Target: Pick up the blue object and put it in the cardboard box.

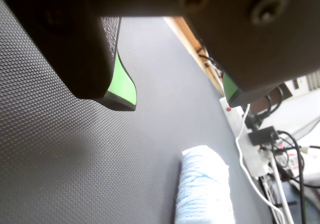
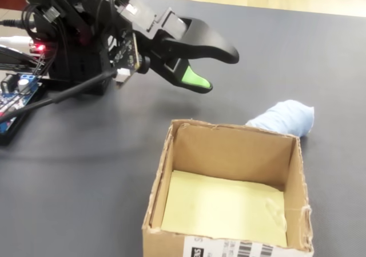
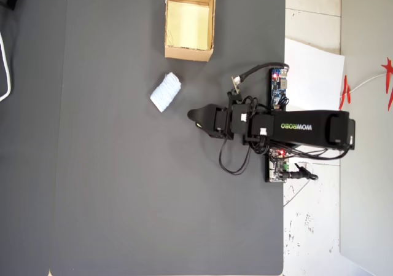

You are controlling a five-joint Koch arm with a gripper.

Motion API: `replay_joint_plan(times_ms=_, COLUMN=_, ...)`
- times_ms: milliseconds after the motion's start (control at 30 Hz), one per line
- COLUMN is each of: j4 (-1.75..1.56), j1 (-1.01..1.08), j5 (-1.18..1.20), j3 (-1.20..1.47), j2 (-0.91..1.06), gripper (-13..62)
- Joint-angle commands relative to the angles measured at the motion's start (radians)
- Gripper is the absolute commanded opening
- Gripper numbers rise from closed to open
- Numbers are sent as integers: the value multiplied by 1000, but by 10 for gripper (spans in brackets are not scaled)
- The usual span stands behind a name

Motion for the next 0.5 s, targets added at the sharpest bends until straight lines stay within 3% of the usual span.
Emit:
replay_joint_plan(times_ms=0, j4=-49, j1=-11, j5=6, j3=-78, j2=74, gripper=335)
replay_joint_plan(times_ms=200, j4=262, j1=-8, j5=5, j3=-350, j2=15, gripper=335)
replay_joint_plan(times_ms=467, j4=537, j1=41, j5=-71, j3=-663, j2=-218, gripper=334)
